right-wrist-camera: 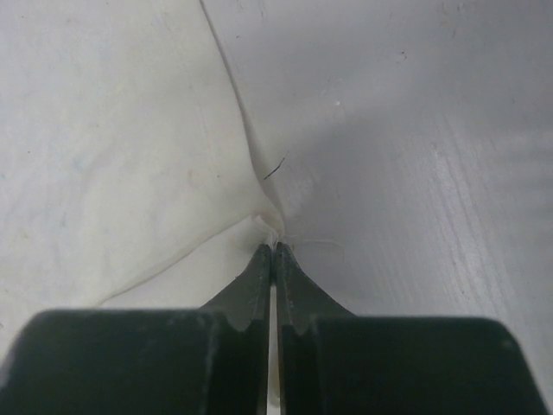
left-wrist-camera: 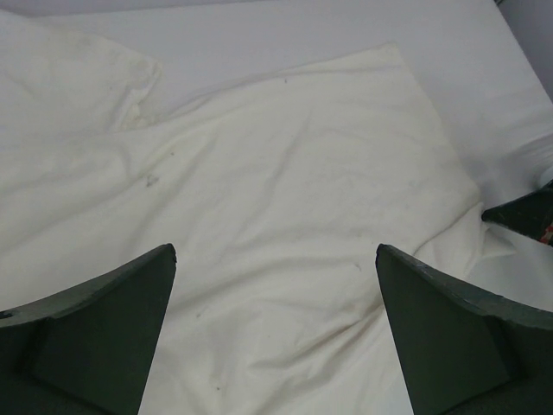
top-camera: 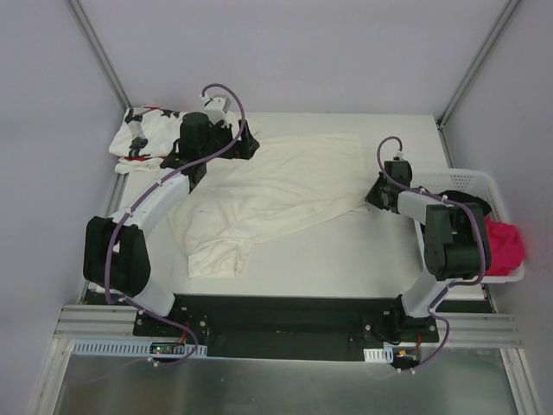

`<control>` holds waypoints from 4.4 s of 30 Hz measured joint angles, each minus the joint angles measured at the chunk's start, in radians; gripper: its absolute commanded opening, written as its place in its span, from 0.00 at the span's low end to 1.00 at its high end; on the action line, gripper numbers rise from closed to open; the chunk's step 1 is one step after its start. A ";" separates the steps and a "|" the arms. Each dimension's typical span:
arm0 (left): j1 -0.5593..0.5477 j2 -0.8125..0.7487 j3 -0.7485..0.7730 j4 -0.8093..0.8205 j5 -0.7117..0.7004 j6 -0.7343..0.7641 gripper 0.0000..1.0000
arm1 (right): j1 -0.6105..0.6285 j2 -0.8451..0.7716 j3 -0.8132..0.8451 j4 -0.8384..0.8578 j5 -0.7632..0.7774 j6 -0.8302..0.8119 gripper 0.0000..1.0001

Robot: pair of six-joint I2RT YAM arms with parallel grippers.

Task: Fold and stack the t-shirts
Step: Flatten out the tshirt, then grap the side of the flattened tshirt closest away from the robot with both arms

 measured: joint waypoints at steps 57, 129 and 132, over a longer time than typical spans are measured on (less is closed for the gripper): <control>-0.426 -0.713 -0.262 -0.734 -0.369 -0.107 0.99 | 0.038 -0.449 -0.160 -0.154 0.015 -0.003 0.24; -0.426 -0.568 -0.172 -0.734 -0.369 0.005 0.99 | 0.027 -0.228 -0.209 -0.044 0.106 -0.002 0.34; -0.426 -0.563 -0.167 -0.734 -0.369 0.005 0.99 | 0.027 -0.230 -0.224 -0.037 0.105 0.002 0.34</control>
